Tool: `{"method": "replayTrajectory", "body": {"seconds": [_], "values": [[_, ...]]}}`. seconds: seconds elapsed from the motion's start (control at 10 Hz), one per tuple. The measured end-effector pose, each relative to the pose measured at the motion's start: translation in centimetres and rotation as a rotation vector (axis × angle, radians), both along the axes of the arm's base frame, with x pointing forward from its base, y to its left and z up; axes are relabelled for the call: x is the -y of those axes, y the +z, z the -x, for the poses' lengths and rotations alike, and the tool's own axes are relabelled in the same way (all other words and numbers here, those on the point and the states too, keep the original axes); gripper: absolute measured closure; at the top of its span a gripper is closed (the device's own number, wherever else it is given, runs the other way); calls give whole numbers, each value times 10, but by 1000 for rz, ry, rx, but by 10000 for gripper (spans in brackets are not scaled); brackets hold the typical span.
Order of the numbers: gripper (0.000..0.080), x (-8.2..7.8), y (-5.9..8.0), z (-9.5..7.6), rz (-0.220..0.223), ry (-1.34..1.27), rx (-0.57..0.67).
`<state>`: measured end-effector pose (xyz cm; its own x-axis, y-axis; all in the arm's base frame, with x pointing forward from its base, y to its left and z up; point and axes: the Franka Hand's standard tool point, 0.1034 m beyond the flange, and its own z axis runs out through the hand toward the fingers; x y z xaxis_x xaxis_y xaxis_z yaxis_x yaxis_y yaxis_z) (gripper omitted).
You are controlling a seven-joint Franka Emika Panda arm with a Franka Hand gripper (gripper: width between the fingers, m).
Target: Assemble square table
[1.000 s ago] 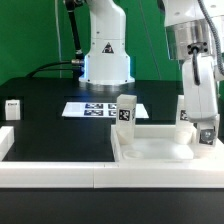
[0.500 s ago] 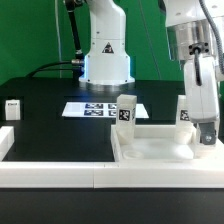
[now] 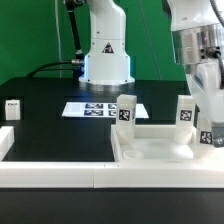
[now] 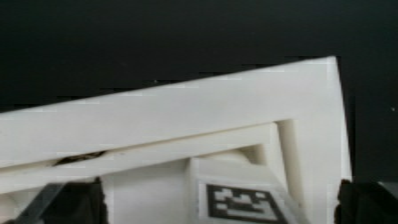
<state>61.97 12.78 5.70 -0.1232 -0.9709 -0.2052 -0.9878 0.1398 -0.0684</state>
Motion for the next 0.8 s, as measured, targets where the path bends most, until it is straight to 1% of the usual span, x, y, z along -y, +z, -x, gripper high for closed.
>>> {"method": "replayTrajectory", "body": {"seconds": [0.1, 0.2, 0.3, 0.4, 0.5, 0.6, 0.7, 0.8], "values": [[150, 0, 0, 0, 0, 0, -1], [150, 3, -1, 1, 10, 63, 9], [150, 12, -4, 3, 39, 299, 48], [150, 17, -3, 3, 62, 464, 65], [150, 16, 4, 2, 87, 629, 78], [150, 13, 10, 1, 107, 754, 82], [150, 16, 7, 0, 113, 770, 88], [150, 17, 7, 1, 122, 848, 98]]}}
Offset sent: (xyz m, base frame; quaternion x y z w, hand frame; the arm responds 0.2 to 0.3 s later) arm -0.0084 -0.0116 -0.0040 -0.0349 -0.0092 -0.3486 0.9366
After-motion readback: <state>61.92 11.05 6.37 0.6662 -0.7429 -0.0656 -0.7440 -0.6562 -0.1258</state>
